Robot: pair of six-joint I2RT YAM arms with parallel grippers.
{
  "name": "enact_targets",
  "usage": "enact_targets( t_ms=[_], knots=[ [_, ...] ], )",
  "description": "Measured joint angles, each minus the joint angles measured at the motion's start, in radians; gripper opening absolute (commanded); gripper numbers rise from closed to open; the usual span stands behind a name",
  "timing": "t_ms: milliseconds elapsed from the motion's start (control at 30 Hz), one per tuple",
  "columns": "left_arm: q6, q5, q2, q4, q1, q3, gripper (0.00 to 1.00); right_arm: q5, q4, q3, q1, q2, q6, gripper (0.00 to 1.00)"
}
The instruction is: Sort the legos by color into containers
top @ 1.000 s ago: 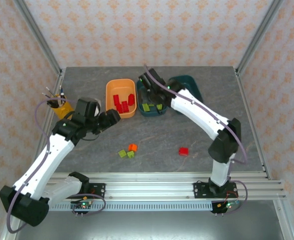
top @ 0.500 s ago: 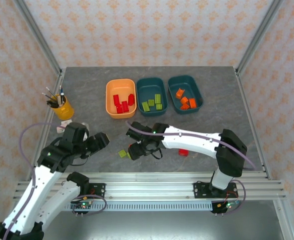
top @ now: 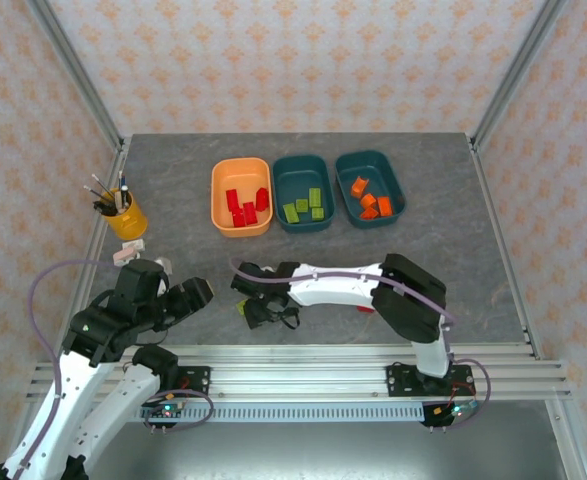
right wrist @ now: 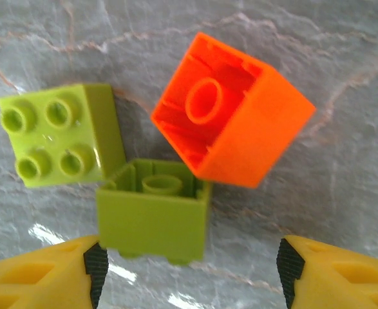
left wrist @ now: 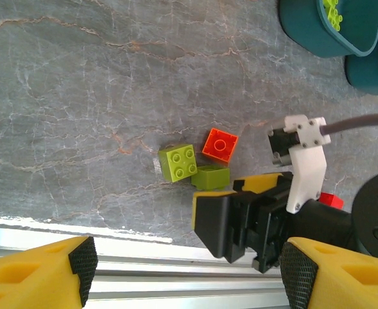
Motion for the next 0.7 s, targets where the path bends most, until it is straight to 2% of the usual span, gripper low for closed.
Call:
enact_targets(
  t_ms=[400,700],
  knots=[
    [-0.010,0.003,-0.024,-0.011,0.000,0.000,0.78,0.049,0.009,0.070,0.000,0.069,0.014,0.42],
    [-0.023,0.032,-0.026,0.004,0.000,-0.006,0.78,0.071,-0.006,0.076,0.000,0.069,0.019,0.33]
  ],
)
